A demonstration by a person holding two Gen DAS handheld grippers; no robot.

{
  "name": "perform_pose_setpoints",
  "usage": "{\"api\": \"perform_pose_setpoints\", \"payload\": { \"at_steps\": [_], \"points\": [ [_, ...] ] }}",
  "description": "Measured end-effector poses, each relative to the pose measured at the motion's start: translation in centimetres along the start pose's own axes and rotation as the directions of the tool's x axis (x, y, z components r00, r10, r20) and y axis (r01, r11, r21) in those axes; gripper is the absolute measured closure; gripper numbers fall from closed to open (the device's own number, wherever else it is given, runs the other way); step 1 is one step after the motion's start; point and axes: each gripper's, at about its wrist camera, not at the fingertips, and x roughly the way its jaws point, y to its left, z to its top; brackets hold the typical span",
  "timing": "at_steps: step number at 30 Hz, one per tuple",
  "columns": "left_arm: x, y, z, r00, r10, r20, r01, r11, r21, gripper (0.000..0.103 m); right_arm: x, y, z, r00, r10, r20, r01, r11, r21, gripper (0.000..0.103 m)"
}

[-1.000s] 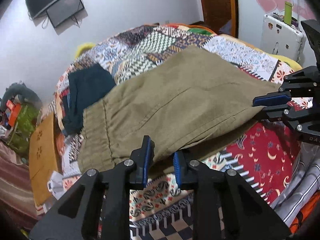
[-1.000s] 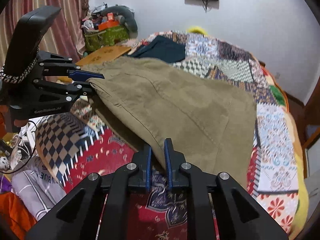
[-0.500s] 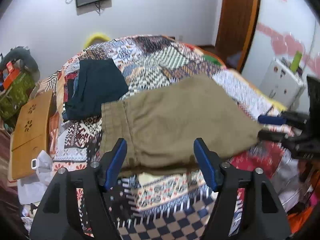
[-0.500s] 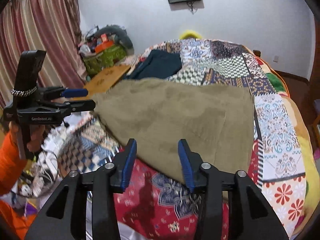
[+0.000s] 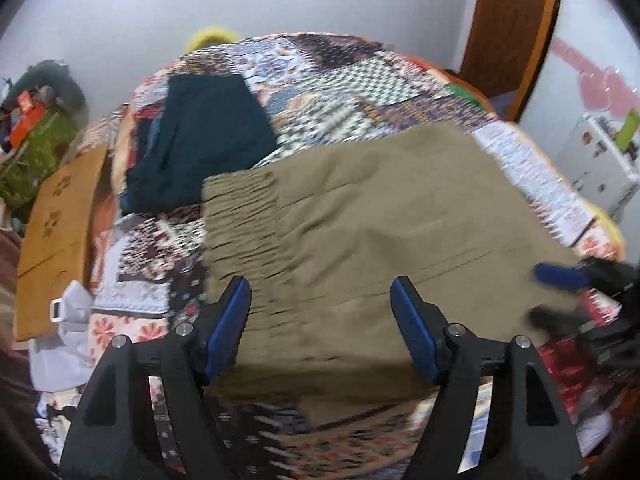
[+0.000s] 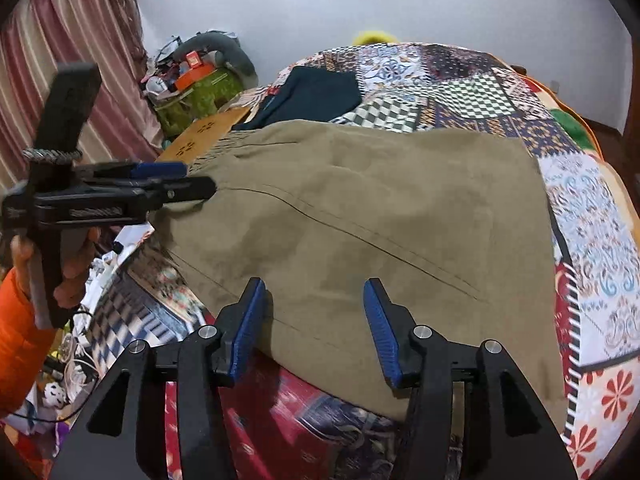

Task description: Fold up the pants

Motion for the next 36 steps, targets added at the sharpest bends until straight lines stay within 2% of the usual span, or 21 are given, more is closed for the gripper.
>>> {"api": "perform_pose_setpoints", "payload": {
  "at_steps": [4, 8, 9, 13, 17, 20, 22, 26, 31, 36],
  "points": [
    [-0.4, 1.8, -1.0, 1.0, -0.005, 0.014, 0.005, 1.0, -0.027, 0.02, -1.1, -2.2, -1.2, 1.0, -0.018, -0.007, 0.018, 0.998, 0.059, 0.052],
    [-0.7, 3.0, -2.0, 1.0, -0.023, 0.014, 0.024, 0.997, -0.068, 0.018, -2.4, -4.4, -2.7, 0.999, -0.043, -0.007, 0.043, 0.991, 0.126, 0.052],
    [-0.7, 3.2, -2.2, 1.0, -0.025, 0.014, 0.026, 0.997, -0.076, 0.018, -2.8, -4.9, -3.1, 0.997, -0.072, -0.009, 0.073, 0.988, 0.138, 0.052],
    [-0.8, 3.2, -2.4, 1.0, -0.025, 0.02, 0.026, 0.995, -0.092, 0.018, -4.1, -6.8, -4.4, 0.993, -0.119, -0.026, 0.122, 0.974, 0.191, 0.052],
    [-0.9, 3.0, -2.4, 1.0, -0.008, 0.023, 0.01, 0.996, -0.088, 0.018, -5.4, -7.8, -5.4, 0.994, -0.111, -0.019, 0.112, 0.966, 0.234, 0.054],
    [-1.0, 3.0, -2.2, 1.0, -0.004, 0.013, 0.005, 0.996, -0.089, 0.018, -5.9, -8.2, -5.6, 0.987, -0.158, -0.036, 0.162, 0.959, 0.232, 0.054],
    [-1.1, 3.1, -1.9, 1.0, -0.006, 0.001, 0.006, 0.995, -0.096, 0.018, -6.1, -8.6, -5.7, 0.987, -0.153, -0.043, 0.159, 0.956, 0.247, 0.053],
    [-1.9, 3.2, -0.8, 1.0, 0.009, -0.001, -0.009, 0.995, -0.1, 0.018, -6.9, -8.8, -4.8, 0.988, -0.153, -0.03, 0.156, 0.958, 0.243, 0.052],
    [-3.4, 3.9, 1.6, 0.997, 0.045, 0.055, -0.039, 0.994, -0.102, 0.018, -8.1, -8.9, -2.2, 0.986, -0.159, 0.043, 0.146, 0.966, 0.215, 0.052],
    [-3.2, 5.5, 4.6, 0.996, 0.059, 0.073, -0.048, 0.989, -0.143, 0.018, -8.4, -9.7, 0.9, 0.98, -0.17, 0.102, 0.15, 0.972, 0.182, 0.052]
  ]
}}
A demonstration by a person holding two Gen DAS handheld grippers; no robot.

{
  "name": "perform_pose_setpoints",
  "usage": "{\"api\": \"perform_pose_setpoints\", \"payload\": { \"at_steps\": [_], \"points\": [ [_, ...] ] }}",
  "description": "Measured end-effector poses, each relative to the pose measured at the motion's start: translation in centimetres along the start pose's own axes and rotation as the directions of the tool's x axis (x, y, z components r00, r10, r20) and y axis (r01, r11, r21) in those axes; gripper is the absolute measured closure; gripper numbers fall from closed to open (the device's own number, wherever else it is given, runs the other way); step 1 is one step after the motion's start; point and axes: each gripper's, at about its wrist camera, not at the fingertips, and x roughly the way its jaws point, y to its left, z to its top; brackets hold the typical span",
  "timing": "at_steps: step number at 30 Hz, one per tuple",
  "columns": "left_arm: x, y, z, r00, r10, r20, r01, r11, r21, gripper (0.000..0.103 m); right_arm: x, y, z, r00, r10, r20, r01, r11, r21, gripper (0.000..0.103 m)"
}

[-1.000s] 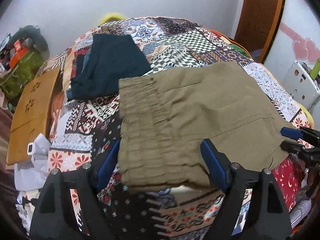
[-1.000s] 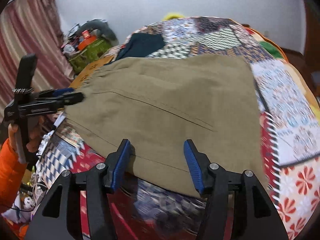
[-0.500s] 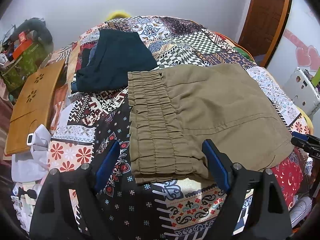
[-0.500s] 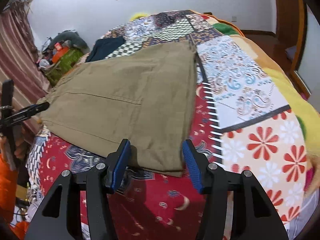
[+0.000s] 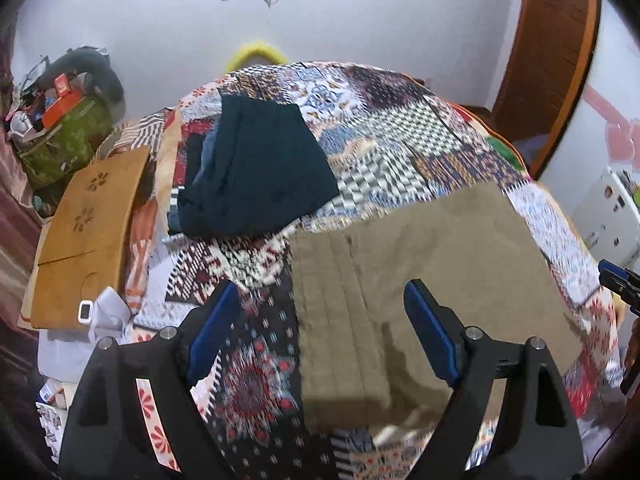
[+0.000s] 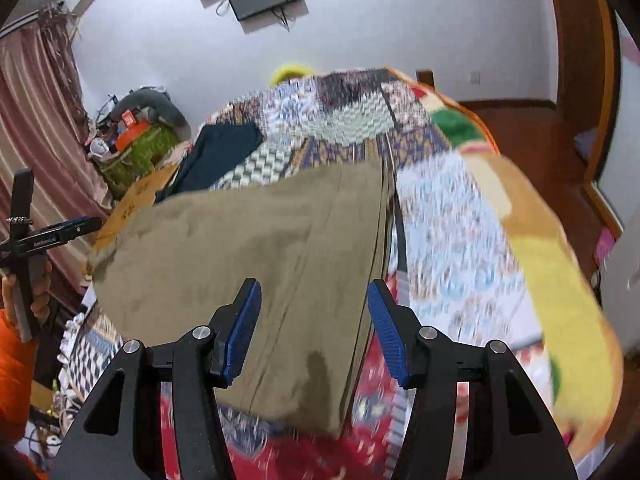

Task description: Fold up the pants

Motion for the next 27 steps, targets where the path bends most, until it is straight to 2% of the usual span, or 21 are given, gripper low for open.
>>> {"api": "perform_pose_setpoints", "payload": {
  "at_steps": [5, 12, 21, 27],
  "points": [
    [2.1, 1.2, 2.5, 1.0, 0.012, -0.013, -0.013, 0.999, -0.037, 0.018, 1.3, -1.0, 3.0, 0.999, -0.01, 0.04, 0.01, 1.0, -0.009, 0.052],
    [7.1, 2.4, 4.4, 0.994, -0.028, -0.109, 0.018, 0.996, -0.088, 0.018, 4.8, -2.5, 6.5, 0.999, -0.023, 0.031, 0.024, 0.999, -0.026, 0.051],
    [12.2, 1.7, 3.8, 0.973, -0.041, -0.228, 0.026, 0.998, -0.065, 0.018, 12.5, -5.3, 9.5, 0.997, -0.018, -0.08, 0.018, 1.0, -0.004, 0.051],
    [13.1, 2.1, 3.1, 0.969, -0.077, -0.233, 0.058, 0.994, -0.091, 0.014, 17.9, -6.8, 11.4, 0.987, -0.014, -0.162, 0.014, 1.0, -0.002, 0.052]
  ]
}}
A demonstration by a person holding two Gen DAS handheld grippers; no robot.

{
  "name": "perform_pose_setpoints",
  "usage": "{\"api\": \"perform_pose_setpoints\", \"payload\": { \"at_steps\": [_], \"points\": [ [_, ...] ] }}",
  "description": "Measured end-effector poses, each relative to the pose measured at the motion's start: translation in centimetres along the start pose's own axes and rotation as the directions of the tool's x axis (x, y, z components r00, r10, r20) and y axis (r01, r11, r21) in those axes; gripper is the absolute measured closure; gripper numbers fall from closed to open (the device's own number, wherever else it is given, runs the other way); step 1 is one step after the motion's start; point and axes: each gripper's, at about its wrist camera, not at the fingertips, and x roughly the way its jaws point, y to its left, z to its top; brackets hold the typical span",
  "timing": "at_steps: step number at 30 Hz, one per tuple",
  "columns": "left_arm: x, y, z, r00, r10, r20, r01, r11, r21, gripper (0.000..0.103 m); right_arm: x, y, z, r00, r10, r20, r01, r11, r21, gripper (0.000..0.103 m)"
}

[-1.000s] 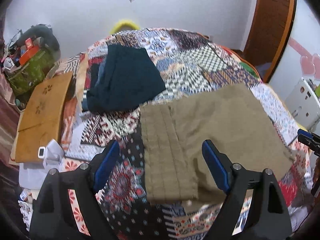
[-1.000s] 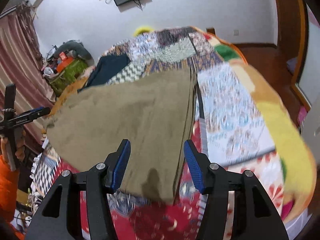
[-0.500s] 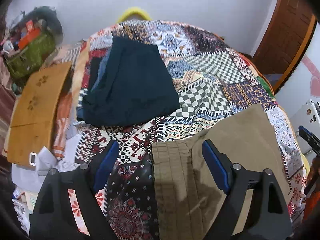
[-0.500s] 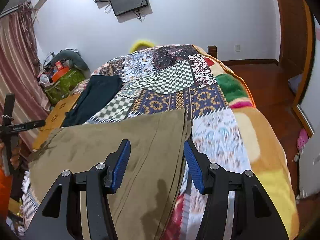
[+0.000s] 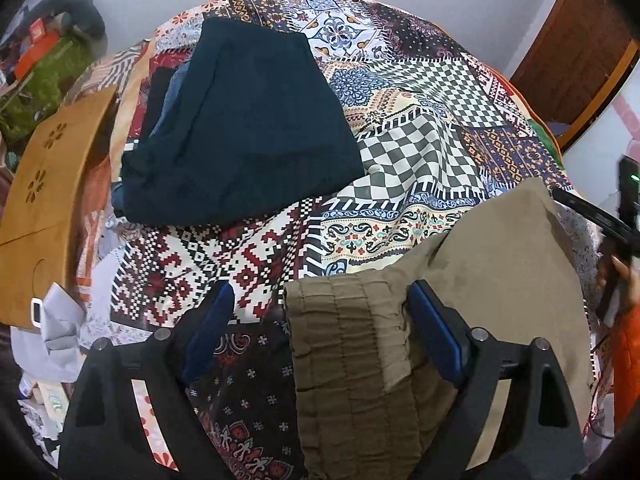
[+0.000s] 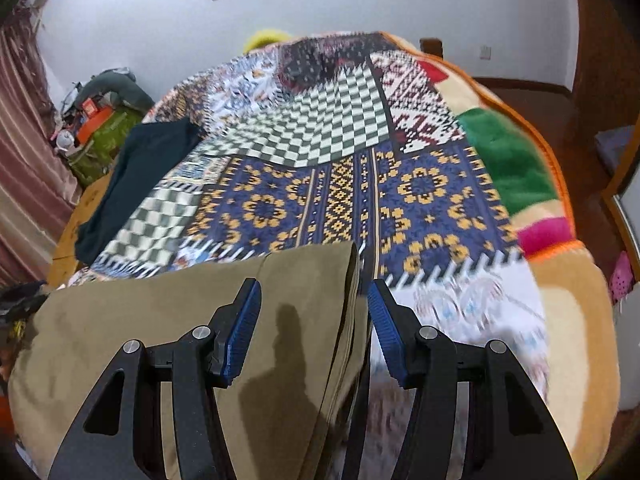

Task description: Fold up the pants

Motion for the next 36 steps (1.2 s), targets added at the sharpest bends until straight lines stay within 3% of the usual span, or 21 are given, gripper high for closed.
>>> {"api": "perform_pose_setpoints", "payload": {
  "at_steps": [3, 5, 6, 8, 11, 20, 26, 28, 31, 36],
  "points": [
    [0.4, 0.1, 0.0, 1.0, -0.015, -0.008, 0.015, 1.0, 0.0, 0.014, 2.3, -0.4, 0.9, 0.999, -0.017, -0.041, 0.016, 1.0, -0.011, 0.058],
    [0.5, 0.1, -0.1, 1.0, -0.021, -0.002, 0.021, 1.0, -0.003, 0.014, 3.4, -0.5, 1.1, 0.998, -0.017, -0.064, 0.016, 1.0, -0.012, 0.068],
    [0.6, 0.1, -0.2, 1.0, -0.027, 0.005, 0.027, 1.0, -0.005, 0.018, 3.6, -0.5, 1.1, 0.998, -0.024, -0.063, 0.023, 1.0, -0.017, 0.072],
    [0.5, 0.3, -0.3, 0.998, -0.054, 0.014, 0.054, 0.998, -0.012, 0.028, 4.0, -0.5, 1.1, 0.996, -0.051, -0.069, 0.049, 0.998, -0.031, 0.093],
    [0.3, 0.4, -0.6, 0.996, -0.086, 0.025, 0.086, 0.996, -0.011, 0.039, 4.6, -0.8, 1.1, 0.994, -0.059, -0.094, 0.055, 0.998, -0.04, 0.097],
    [-0.1, 1.9, -1.4, 0.996, -0.043, 0.073, 0.05, 0.995, -0.089, 0.045, 5.7, -1.1, 1.5, 0.992, -0.086, -0.093, 0.083, 0.996, -0.036, 0.103],
    [-1.0, 1.1, -1.3, 0.997, 0.025, 0.074, -0.022, 0.999, -0.042, 0.044, 5.7, -0.5, 1.9, 0.986, -0.129, -0.102, 0.124, 0.991, -0.057, 0.103],
    [-1.8, 0.7, -1.2, 0.996, 0.045, 0.082, -0.043, 0.999, -0.025, 0.043, 5.1, -0.4, 2.0, 0.986, -0.132, -0.103, 0.128, 0.991, -0.047, 0.097],
    [-3.3, 0.0, -1.0, 0.991, 0.067, 0.113, -0.069, 0.998, 0.008, 0.042, 3.1, -0.1, 2.1, 0.99, -0.119, -0.072, 0.118, 0.993, -0.015, 0.097],
    [-5.7, -1.2, -0.4, 0.985, 0.061, 0.162, -0.066, 0.997, 0.027, 0.035, -1.3, 3.0, 2.1, 0.999, -0.052, 0.001, 0.052, 0.996, -0.075, 0.091]
  ]
}}
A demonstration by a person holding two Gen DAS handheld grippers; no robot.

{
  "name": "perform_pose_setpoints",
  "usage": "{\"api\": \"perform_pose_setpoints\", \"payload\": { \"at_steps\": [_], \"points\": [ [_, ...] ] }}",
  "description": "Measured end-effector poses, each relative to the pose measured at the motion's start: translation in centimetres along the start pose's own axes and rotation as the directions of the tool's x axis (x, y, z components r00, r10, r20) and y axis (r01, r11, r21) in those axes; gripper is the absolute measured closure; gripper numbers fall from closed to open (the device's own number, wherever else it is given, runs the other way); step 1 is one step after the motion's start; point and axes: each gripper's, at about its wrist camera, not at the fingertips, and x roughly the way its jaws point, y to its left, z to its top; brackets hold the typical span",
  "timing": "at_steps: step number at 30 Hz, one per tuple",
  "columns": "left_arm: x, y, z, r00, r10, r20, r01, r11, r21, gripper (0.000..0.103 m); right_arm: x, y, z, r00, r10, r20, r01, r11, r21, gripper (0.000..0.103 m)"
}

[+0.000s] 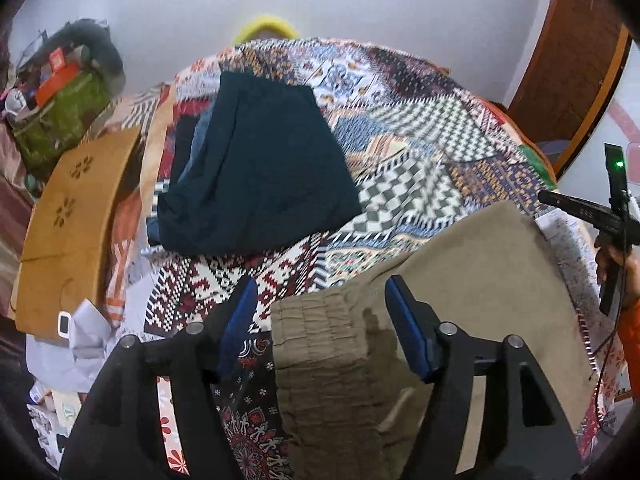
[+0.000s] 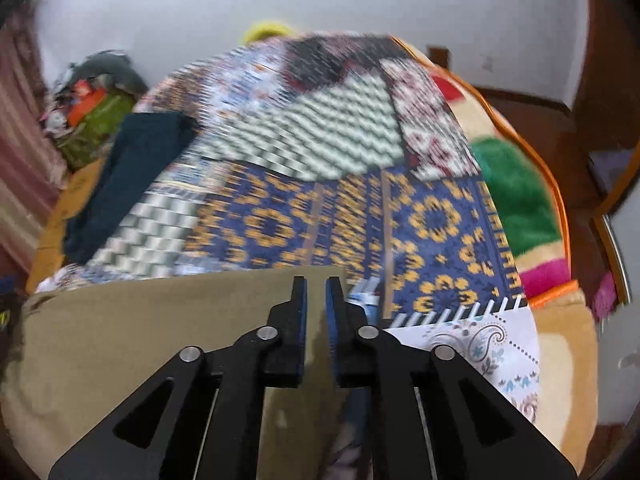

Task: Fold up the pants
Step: 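Fold the pants over again and open both tools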

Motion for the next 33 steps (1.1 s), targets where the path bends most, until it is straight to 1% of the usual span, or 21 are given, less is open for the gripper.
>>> {"api": "perform_pose_setpoints", "payload": {
  "at_steps": [2, 3, 4, 5, 6, 7, 8, 10, 11, 15, 17, 21, 23, 24, 26, 29, 33],
  "points": [
    [-0.9, -0.6, 0.5, 1.0, -0.01, 0.02, 0.01, 1.0, 0.009, 0.029, -2.0, 1.7, 0.0, 0.998, 0.046, 0.036, -0.045, 0.999, -0.03, 0.079],
    [-1.2, -0.9, 0.7, 1.0, -0.015, 0.025, 0.014, 1.0, 0.011, 0.022, -2.8, 2.6, -0.1, 0.996, 0.066, 0.051, -0.064, 0.997, -0.044, 0.076],
    [-1.6, -1.3, 1.0, 0.999, -0.023, 0.032, 0.023, 1.0, 0.012, 0.015, -3.6, 3.7, -0.1, 0.994, 0.092, 0.065, -0.088, 0.994, -0.065, 0.069],
    [-1.8, -1.6, 1.1, 0.999, -0.029, 0.034, 0.029, 1.0, 0.013, 0.012, -4.2, 4.6, -0.1, 0.991, 0.112, 0.072, -0.106, 0.991, -0.082, 0.062],
    [-1.9, -2.0, 1.4, 0.999, -0.037, 0.034, 0.037, 0.999, 0.014, 0.009, -4.6, 5.5, -0.1, 0.988, 0.134, 0.078, -0.126, 0.987, -0.1, 0.059],
    [-2.0, -2.4, 1.6, 0.999, -0.041, 0.03, 0.041, 0.999, 0.015, 0.008, -5.1, 6.8, -0.3, 0.983, 0.162, 0.081, -0.151, 0.981, -0.123, 0.051],
    [-1.9, -2.7, 1.7, 0.999, -0.042, 0.025, 0.042, 0.999, 0.017, 0.008, -5.2, 7.5, -0.4, 0.981, 0.176, 0.081, -0.164, 0.977, -0.135, 0.041],
    [-1.4, -3.4, 2.0, 0.999, -0.04, 0.007, 0.04, 0.999, 0.024, 0.005, -5.4, 9.3, -1.0, 0.974, 0.215, 0.076, -0.201, 0.966, -0.163, 0.03],
    [-1.1, -3.6, 2.1, 0.999, -0.041, -0.004, 0.041, 0.999, 0.027, 0.005, -5.2, 10.1, -1.2, 0.97, 0.233, 0.067, -0.218, 0.96, -0.174, 0.027],
    [0.5, -4.4, 1.7, 0.997, -0.054, -0.062, 0.057, 0.998, 0.04, 0.005, -3.9, 12.0, -2.4, 0.96, 0.28, 0.0, -0.275, 0.943, -0.19, 0.024],
    [1.6, -4.5, 1.3, 0.993, -0.064, -0.102, 0.069, 0.997, 0.041, 0.005, -2.2, 12.8, -3.1, 0.952, 0.299, -0.062, -0.306, 0.935, -0.178, 0.024],
    [3.7, -4.6, -0.2, 0.977, -0.087, -0.196, 0.096, 0.995, 0.035, 0.005, 0.1, 13.3, -4.6, 0.937, 0.304, -0.173, -0.331, 0.931, -0.152, 0.024],
    [4.2, -4.5, -1.0, 0.97, -0.087, -0.227, 0.098, 0.994, 0.039, 0.005, 1.0, 13.6, -6.0, 0.927, 0.296, -0.229, -0.334, 0.93, -0.152, 0.024],
    [4.3, -4.6, -1.7, 0.97, -0.072, -0.233, 0.088, 0.995, 0.056, 0.005, 1.1, 13.7, -6.6, 0.924, 0.291, -0.246, -0.334, 0.929, -0.156, 0.024],
    [3.9, -5.0, -2.7, 0.977, -0.037, -0.212, 0.061, 0.992, 0.108, 0.005, 0.8, 13.5, -7.7, 0.929, 0.282, -0.238, -0.326, 0.93, -0.172, 0.022],
    [2.5, -5.6, -4.2, 0.986, -0.013, -0.167, 0.041, 0.985, 0.168, 0.004, -0.3, 12.7, -8.8, 0.938, 0.267, -0.22, -0.308, 0.935, -0.176, 0.021],
    [1.3, -5.2, -5.5, 0.99, -0.011, -0.143, 0.034, 0.987, 0.16, 0.004, -2.0, 11.4, -10.0, 0.949, 0.254, -0.188, -0.283, 0.947, -0.152, 0.019]
  ]
}}
